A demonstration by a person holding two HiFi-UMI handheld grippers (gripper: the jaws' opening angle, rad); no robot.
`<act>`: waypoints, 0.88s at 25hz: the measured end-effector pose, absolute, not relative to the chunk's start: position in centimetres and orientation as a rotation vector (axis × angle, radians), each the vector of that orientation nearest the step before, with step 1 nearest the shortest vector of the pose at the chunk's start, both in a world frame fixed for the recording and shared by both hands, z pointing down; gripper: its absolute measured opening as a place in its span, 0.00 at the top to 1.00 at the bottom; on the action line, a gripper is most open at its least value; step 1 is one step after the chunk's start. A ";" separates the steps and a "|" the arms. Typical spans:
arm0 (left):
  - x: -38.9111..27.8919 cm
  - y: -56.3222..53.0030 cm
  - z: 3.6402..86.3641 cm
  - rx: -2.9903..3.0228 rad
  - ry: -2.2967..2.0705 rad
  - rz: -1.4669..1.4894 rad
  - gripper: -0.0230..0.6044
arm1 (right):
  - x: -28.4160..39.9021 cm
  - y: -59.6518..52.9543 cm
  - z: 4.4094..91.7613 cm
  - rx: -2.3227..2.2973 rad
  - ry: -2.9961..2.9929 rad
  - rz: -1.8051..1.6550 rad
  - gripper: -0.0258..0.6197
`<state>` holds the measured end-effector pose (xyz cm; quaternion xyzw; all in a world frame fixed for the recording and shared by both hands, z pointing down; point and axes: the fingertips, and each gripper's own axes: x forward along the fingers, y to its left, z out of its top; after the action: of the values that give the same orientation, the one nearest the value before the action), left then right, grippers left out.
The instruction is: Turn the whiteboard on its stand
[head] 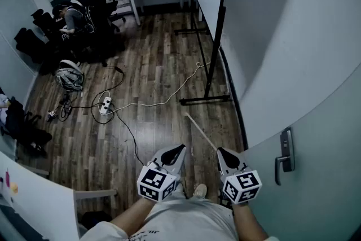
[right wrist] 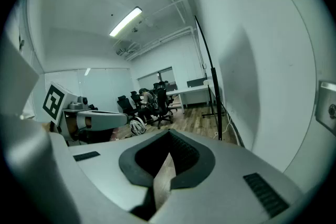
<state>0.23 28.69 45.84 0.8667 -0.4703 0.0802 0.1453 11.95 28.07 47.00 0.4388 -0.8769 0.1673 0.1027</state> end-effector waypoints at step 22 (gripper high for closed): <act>-5.3 27.7 46.6 2.517 -1.310 0.212 0.95 | 7.0 27.0 47.7 1.443 -2.552 0.560 0.95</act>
<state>-5.35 27.73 46.62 0.8748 -0.4555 0.0738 0.1475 7.03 26.97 47.73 0.4819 -0.8525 0.1869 0.0784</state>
